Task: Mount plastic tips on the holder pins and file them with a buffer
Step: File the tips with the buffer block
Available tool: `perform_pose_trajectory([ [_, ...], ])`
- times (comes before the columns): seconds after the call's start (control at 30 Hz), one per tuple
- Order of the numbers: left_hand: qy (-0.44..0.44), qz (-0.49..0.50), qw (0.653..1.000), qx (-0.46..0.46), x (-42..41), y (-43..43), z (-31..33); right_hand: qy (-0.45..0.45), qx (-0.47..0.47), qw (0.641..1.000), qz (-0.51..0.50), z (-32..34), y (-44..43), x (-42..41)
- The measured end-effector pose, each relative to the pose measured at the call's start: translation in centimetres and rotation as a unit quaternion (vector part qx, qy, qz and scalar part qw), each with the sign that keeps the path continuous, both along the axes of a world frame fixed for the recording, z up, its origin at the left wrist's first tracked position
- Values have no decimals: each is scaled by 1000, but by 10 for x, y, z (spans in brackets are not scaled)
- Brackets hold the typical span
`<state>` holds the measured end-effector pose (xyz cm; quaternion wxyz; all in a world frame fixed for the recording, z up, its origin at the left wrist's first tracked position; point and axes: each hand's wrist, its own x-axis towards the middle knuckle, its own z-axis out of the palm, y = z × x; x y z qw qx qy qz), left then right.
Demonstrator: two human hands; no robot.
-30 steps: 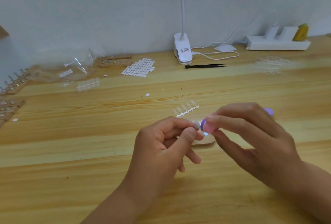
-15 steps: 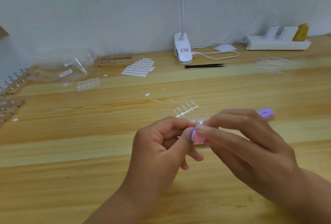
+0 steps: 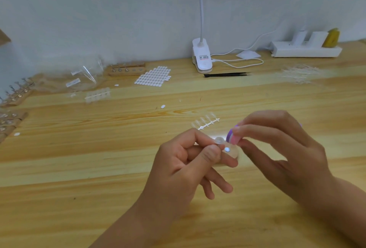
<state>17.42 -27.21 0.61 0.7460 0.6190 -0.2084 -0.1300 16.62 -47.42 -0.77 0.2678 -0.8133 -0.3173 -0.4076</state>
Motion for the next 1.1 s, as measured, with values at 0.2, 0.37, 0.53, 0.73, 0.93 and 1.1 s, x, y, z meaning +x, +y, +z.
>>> perform_pose_trajectory([
  [0.2,-6,-21,1000,14,-1,1,-3,-19,-17,1000,13,-2,2,-2],
  [0.37,1,-27,1000,6,2,2,-3,3,10,1000,6,2,0,-3],
  [0.53,-2,-41,999,15,4,2,-4,-17,-28,999,6,-2,3,-4],
  [0.73,13,-47,999,24,5,0,-5,-11,-1,1000,25,0,4,-7],
  [0.93,16,-47,999,20,6,1,0,8,-1,999,-33,0,-6,2],
  [1.1,47,-109,993,18,5,0,1,-24,-21,998,48,-3,9,-11],
])
